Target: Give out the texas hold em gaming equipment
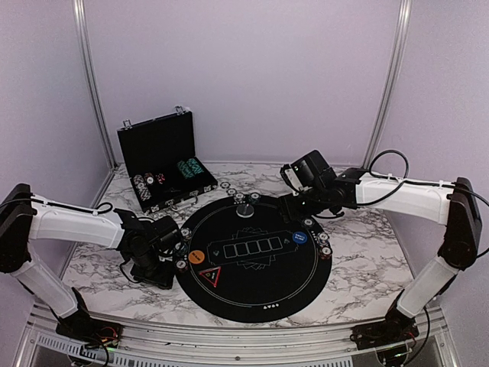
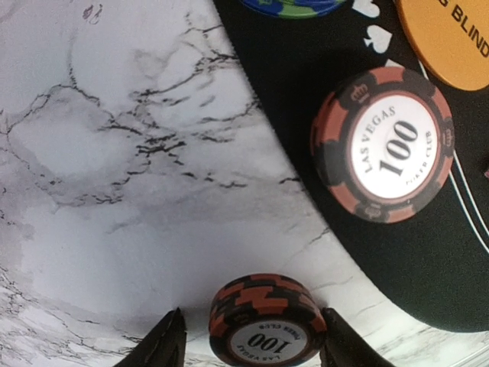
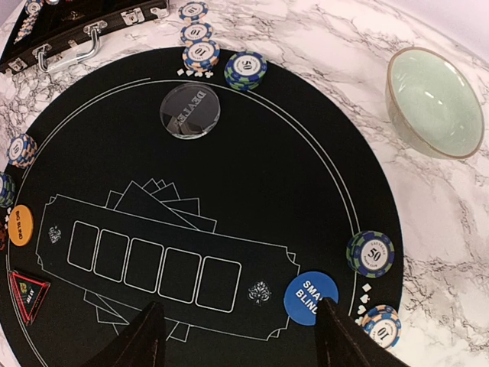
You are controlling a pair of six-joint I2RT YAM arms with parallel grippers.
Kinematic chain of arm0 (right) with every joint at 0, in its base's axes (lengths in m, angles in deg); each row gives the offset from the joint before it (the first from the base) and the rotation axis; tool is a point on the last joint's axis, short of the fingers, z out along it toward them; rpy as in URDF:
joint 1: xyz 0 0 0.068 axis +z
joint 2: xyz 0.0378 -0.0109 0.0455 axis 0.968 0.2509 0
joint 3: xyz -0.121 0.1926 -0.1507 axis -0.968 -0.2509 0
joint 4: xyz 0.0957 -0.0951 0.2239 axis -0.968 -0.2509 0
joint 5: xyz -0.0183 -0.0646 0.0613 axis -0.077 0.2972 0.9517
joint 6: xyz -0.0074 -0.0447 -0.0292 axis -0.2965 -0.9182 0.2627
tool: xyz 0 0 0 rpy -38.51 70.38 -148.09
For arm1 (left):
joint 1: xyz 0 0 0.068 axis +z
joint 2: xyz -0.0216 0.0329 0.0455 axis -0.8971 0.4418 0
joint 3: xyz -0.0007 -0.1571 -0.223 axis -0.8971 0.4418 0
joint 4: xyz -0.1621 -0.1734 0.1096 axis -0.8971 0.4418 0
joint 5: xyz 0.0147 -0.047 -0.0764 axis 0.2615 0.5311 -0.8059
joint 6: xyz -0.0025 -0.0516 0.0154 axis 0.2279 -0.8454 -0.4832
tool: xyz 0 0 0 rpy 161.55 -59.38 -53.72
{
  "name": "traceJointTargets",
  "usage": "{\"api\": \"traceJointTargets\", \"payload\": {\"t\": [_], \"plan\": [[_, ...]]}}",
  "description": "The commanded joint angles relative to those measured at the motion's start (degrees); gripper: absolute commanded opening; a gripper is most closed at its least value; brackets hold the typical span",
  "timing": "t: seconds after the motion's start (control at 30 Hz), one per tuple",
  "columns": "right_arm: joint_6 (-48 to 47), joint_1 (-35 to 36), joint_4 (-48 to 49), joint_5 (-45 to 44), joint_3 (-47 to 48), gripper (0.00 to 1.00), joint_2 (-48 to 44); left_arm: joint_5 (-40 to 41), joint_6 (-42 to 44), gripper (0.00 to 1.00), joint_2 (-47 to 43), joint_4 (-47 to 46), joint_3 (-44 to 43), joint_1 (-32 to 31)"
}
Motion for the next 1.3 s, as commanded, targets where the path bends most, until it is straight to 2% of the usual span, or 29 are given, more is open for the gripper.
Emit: {"api": "traceJointTargets", "payload": {"t": [0.0,0.2,0.33,1.27], "plan": [[0.58,0.47,0.1,0.2,0.12,0.64,-1.24,-0.6,-0.27,0.57,1.31,-2.04,1.43,-0.26],[0.63,0.51,0.06,0.06,0.13,0.65,-1.37,-1.0,-0.05,0.45,0.79,-1.82,1.28,-0.36],[0.64,0.52,0.06,-0.01,0.25,0.65,-1.26,-0.8,-0.04,0.41,0.6,-1.1,0.83,-1.04],[0.69,0.48,0.41,0.07,0.2,0.65,-0.78,-1.2,1.06,0.39,-2.04,5.31,-5.71,-1.52]]}}
